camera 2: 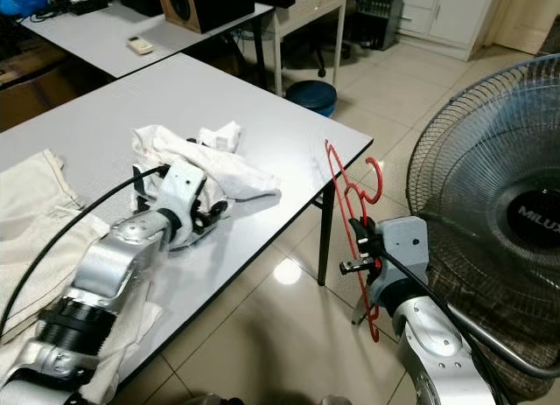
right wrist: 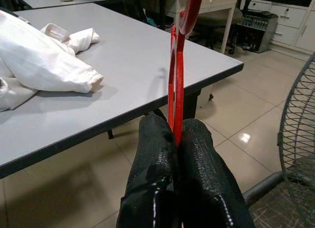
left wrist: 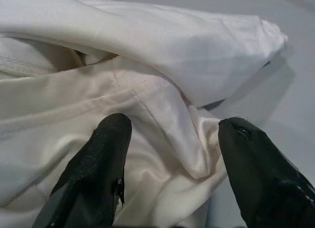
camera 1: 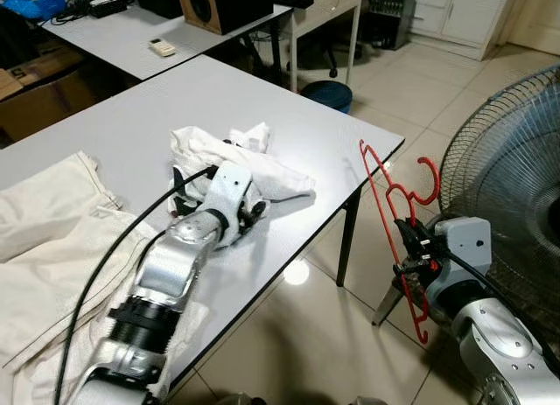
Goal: Hang hanger
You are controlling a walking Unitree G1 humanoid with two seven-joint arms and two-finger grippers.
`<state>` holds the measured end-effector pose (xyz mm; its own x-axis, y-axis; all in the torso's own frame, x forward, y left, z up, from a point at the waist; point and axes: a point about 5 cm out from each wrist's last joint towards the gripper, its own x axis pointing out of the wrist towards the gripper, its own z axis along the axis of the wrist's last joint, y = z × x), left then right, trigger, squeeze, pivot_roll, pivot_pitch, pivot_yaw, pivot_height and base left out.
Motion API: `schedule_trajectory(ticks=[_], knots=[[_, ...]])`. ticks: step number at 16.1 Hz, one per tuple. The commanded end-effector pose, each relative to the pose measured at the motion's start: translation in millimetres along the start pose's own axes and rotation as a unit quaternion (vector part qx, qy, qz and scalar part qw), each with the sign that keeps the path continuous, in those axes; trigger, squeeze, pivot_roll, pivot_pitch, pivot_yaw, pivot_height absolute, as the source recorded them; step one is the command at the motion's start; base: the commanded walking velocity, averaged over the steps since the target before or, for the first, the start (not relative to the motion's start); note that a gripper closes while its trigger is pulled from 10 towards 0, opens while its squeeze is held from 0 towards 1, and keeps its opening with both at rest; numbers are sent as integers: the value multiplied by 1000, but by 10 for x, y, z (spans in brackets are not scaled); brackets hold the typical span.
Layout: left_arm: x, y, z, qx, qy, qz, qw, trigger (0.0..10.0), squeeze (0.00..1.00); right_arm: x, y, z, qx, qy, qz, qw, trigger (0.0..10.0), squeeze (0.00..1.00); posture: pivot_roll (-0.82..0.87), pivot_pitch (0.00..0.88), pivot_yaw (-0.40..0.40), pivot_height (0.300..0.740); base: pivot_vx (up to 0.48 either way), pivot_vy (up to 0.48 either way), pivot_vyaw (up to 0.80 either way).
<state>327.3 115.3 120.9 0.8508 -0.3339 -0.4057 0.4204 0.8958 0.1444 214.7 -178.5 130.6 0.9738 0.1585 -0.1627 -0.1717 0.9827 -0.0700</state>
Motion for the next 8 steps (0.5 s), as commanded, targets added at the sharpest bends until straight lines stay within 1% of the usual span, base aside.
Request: schedule_trajectory(ticks=[1, 2, 4, 6, 8], knots=[[15, 36, 35, -6, -6, 10, 1000, 510, 0, -8, -1, 29, -2, -6, -4, 1000, 10000, 0, -240, 31, 125, 740, 0, 0, 0], [37, 23, 28, -13, -7, 12, 1000, 0, 0, -11, 2, 30, -2, -6, -4, 1000, 10000, 0, -240, 31, 125, 740, 0, 0, 0], [72, 21, 20, -14, -7, 18, 1000, 0, 0, -12, 3, 31, -2, -6, -6, 1000, 10000, 0, -246, 30, 132, 740, 0, 0, 0], [113, 80, 0, 0, -8, 34, 999, 0, 0, -15, 2, 33, -1, -8, -8, 1000, 10000, 0, -253, 21, 138, 740, 0, 0, 0], [119, 121, 4, 8, -12, 37, 999, 0, 0, -13, -3, 33, -1, -9, -10, 1000, 10000, 0, -254, 17, 140, 740, 0, 0, 0]])
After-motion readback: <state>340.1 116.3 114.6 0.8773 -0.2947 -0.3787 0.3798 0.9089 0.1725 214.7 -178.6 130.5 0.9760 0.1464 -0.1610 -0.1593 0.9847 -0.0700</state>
